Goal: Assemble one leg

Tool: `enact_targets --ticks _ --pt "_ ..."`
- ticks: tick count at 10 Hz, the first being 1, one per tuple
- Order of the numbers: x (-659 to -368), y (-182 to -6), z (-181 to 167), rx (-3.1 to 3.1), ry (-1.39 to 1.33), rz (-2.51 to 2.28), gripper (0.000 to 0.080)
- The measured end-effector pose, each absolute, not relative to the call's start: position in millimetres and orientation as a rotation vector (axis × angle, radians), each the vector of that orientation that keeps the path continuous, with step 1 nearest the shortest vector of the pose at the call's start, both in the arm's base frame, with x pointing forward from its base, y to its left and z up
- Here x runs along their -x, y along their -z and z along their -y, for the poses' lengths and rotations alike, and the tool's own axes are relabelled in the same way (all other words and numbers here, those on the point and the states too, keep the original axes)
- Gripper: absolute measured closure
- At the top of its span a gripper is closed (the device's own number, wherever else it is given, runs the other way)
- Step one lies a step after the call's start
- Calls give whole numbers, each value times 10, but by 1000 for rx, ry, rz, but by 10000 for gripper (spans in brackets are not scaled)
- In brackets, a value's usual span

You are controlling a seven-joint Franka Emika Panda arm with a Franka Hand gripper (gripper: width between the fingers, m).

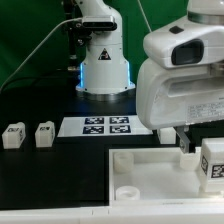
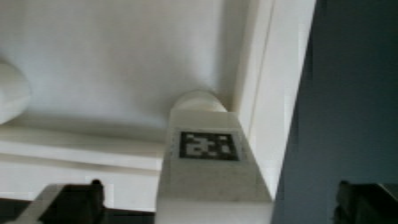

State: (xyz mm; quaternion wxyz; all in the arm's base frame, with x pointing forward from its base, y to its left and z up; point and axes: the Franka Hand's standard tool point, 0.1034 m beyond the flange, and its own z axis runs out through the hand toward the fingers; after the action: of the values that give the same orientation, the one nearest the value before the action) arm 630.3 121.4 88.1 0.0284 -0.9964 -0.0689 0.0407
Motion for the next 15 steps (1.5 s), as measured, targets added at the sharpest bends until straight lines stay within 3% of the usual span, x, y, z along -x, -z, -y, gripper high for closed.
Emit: enact_targets --ticks 5,7,10,15 --pt "-6324 -834 -1191 3078 -87 207 178" --pt "-6324 -834 -1189 3078 -87 207 510" --pt "-6324 -833 -1189 3080 -88 168 508" --pt "-6327 -824 -1165 2940 5 -854 507"
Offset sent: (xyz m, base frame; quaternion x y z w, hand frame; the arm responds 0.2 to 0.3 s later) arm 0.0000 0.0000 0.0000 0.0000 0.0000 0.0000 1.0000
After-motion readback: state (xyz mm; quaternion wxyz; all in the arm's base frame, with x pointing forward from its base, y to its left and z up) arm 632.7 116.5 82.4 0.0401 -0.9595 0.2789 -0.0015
